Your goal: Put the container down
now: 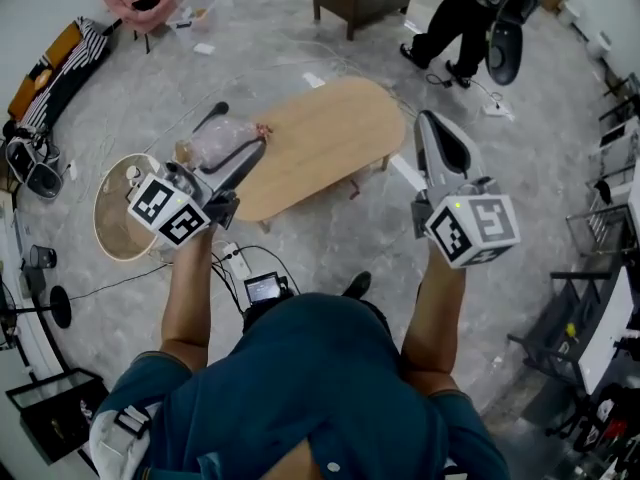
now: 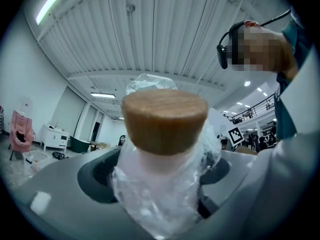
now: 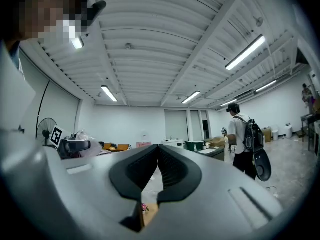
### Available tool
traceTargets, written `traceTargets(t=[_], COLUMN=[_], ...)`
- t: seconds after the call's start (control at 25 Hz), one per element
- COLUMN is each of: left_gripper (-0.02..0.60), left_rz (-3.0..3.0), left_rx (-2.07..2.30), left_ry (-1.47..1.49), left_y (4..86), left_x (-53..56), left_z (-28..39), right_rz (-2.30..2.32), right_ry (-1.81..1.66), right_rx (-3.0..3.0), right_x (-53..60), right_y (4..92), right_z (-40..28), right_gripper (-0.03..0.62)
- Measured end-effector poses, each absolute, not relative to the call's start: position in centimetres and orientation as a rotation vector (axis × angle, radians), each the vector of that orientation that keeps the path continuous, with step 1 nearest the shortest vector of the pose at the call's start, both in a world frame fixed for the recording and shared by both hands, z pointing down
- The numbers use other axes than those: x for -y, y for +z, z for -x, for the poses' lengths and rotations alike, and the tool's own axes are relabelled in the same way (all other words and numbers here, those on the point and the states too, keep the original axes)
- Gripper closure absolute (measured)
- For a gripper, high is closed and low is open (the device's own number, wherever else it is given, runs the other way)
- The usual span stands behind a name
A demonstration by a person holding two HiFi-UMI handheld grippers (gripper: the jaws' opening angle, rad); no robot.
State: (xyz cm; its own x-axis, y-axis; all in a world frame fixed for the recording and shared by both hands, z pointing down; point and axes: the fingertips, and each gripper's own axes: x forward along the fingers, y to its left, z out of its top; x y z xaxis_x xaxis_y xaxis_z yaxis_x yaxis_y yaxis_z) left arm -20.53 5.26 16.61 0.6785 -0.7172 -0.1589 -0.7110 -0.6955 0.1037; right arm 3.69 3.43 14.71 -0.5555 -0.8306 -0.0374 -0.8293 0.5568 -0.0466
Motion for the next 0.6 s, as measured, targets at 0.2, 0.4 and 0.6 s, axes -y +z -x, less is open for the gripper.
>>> traceTargets(t=[0.2, 0.4, 0.6], left_gripper=[0.170, 0.170, 0.170], left_rz=[-2.822, -2.803, -2.811], left_rx=[1.259, 1.296, 1.292], left_ry=[-0.279, -0.276, -0.263], left_y=[17.1, 17.2, 16.9], left_x=[-3.6, -2.5, -1.1], left_z=[16.5, 13.1, 9.0], right_rz=[1.379, 1.329, 1.322], right_ry=[-0.056, -0.053, -0.054], right_rx=[-2.767, -2.779, -2.761], right_x=[-0.4, 1.4, 2.8], right_y=[15.4, 15.2, 15.0], right_z=[-6.7, -9.9, -13.9], right_gripper=[0.585, 0.585, 0.585])
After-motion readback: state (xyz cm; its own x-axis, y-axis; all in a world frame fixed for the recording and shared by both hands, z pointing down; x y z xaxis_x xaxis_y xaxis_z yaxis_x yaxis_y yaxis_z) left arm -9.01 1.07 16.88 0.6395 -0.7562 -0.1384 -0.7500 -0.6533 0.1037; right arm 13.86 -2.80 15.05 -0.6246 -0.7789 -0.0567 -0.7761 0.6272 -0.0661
